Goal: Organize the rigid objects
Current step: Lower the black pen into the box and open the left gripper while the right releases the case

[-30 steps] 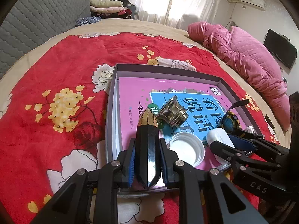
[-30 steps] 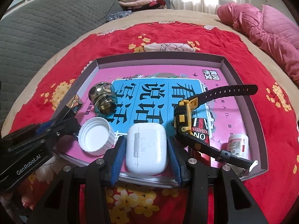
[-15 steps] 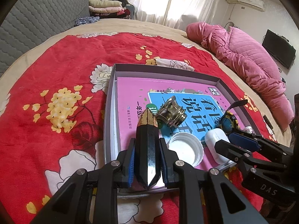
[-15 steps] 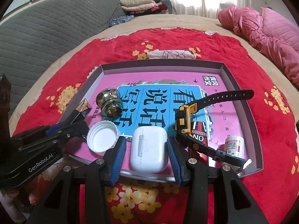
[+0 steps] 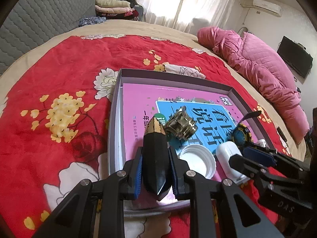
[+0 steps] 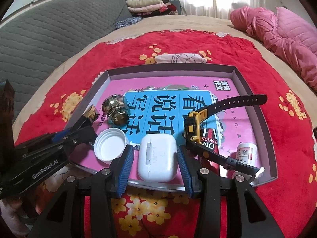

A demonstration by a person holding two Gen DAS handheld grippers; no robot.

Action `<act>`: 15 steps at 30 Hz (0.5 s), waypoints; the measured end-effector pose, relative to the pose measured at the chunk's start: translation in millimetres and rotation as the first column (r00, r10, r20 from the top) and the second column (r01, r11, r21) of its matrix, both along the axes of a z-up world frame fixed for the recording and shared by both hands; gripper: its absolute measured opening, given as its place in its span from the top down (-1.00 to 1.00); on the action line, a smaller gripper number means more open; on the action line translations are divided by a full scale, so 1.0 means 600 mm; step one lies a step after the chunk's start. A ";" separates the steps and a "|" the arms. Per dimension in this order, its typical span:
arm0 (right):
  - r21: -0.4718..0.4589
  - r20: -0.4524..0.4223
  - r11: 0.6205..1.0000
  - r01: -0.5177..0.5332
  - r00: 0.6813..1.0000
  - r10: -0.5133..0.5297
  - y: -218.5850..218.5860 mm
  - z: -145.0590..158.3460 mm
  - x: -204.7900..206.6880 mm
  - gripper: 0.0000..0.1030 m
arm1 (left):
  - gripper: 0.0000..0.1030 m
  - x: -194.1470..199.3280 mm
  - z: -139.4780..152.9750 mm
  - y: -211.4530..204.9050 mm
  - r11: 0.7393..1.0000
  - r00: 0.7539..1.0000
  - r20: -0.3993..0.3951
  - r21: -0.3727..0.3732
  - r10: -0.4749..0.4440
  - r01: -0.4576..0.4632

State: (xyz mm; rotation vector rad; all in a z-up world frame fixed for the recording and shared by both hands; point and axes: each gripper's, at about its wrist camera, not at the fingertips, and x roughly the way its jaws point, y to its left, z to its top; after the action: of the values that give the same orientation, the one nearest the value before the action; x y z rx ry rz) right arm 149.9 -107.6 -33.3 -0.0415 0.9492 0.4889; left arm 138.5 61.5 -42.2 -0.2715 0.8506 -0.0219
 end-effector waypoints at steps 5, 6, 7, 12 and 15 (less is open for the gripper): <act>-0.005 0.003 1.000 -0.004 1.000 0.004 -0.001 0.000 -0.003 0.09 | 0.48 0.006 -0.002 -0.002 1.000 1.000 -0.001 0.012 -0.003 0.003; -0.004 0.004 1.000 -0.003 1.000 0.003 -0.001 0.001 -0.004 0.09 | 0.47 0.006 -0.002 -0.003 1.000 1.000 -0.002 0.014 -0.007 0.007; -0.005 0.004 1.000 -0.002 1.000 0.002 -0.002 0.001 -0.004 0.09 | 0.44 0.006 -0.002 -0.004 1.000 1.000 -0.002 0.017 -0.012 0.012; -0.003 0.004 1.000 0.001 1.000 -0.001 -0.004 0.003 -0.004 0.09 | 0.39 0.005 -0.002 -0.013 0.999 0.999 -0.010 0.036 -0.031 0.032; -0.005 0.002 1.000 0.002 1.000 -0.002 -0.004 0.004 -0.005 0.09 | 0.37 0.004 -0.002 -0.016 0.998 0.999 -0.013 0.045 -0.038 0.039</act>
State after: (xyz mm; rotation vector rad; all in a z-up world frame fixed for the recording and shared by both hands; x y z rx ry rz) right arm 147.0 -110.0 -30.8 -0.0453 0.9482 0.4850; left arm 140.7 51.6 -43.1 -0.2125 0.8669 -0.0369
